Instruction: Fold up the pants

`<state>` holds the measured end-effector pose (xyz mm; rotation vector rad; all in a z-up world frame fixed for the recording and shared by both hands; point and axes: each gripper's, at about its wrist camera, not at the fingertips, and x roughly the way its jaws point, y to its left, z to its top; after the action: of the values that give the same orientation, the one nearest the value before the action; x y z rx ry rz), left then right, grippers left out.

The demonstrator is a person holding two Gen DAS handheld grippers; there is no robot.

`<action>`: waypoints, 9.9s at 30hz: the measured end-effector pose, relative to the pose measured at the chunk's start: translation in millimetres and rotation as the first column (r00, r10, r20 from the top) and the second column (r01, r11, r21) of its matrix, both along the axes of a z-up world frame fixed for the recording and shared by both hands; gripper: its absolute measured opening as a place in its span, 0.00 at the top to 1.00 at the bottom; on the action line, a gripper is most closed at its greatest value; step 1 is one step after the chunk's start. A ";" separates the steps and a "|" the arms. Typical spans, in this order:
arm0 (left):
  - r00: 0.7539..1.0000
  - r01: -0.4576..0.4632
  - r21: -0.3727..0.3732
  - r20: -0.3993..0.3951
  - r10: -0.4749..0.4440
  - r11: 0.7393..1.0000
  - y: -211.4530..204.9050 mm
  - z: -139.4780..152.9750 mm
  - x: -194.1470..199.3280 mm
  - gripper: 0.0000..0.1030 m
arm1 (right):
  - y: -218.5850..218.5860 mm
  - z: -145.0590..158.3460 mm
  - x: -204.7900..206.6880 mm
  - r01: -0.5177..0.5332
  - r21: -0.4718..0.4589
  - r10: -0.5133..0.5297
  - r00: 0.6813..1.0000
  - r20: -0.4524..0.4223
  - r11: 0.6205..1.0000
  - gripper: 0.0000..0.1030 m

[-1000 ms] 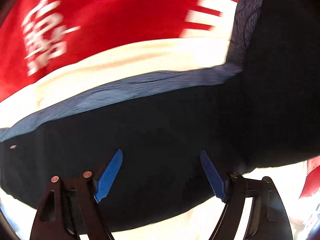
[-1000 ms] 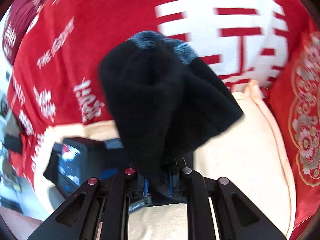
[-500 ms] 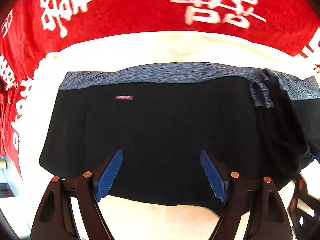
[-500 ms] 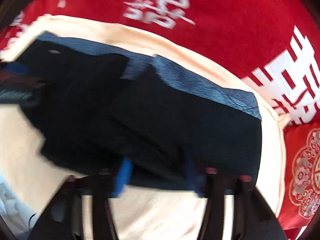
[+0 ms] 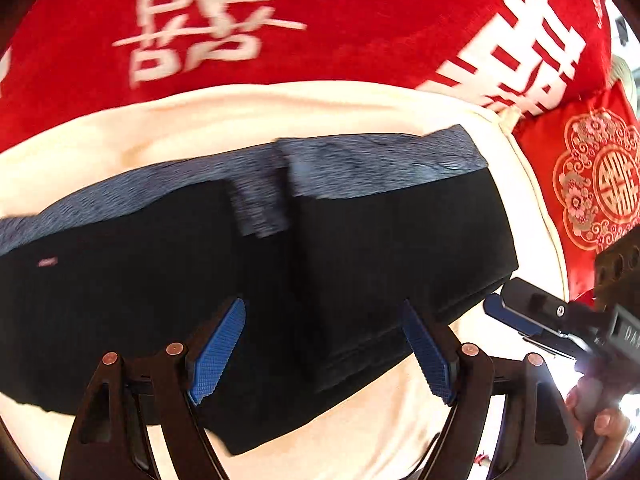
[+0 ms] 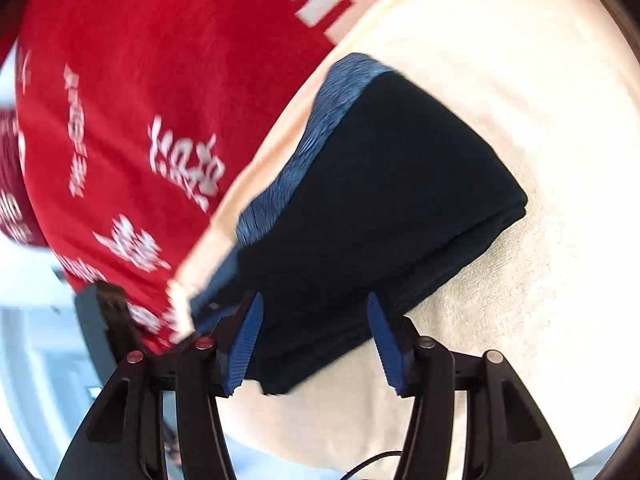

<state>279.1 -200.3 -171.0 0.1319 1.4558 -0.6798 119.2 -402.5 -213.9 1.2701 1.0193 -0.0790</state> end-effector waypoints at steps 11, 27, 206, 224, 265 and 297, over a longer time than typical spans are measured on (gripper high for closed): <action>0.998 -0.036 0.050 -0.057 0.039 0.998 -13.4 -19.0 -0.8 0.21 | -10.3 -38.8 -19.7 0.108 0.182 -0.103 0.994 -0.038 0.977 0.55; 0.998 -0.046 0.106 0.057 0.040 0.993 -5.2 -7.6 -19.2 0.60 | 10.8 -34.9 6.2 -0.073 0.127 0.080 0.995 -0.051 0.989 0.95; 0.755 -0.632 0.034 0.249 0.606 0.774 293.7 -45.8 37.6 0.65 | 228.1 20.3 149.0 -0.751 -0.320 0.681 0.660 -0.317 0.578 0.00; 0.815 -0.374 0.277 0.553 0.171 0.885 224.2 -21.4 12.0 0.65 | 454.7 46.9 304.1 -0.991 -0.073 0.969 0.125 -0.215 0.112 0.00; 0.858 0.229 0.207 0.418 -0.298 0.951 -93.5 25.8 -103.0 0.64 | -15.6 1.4 64.3 -0.435 0.066 0.429 0.899 0.088 0.898 0.80; 0.975 -0.193 0.236 0.152 0.160 0.952 42.1 5.7 -46.7 0.17 | 11.9 13.9 16.1 -0.540 -0.367 0.433 0.836 -0.336 0.758 0.50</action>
<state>232.4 -158.2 -165.3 0.2339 1.4016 -0.3330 135.3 -390.6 -200.0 0.5451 1.4190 -0.0527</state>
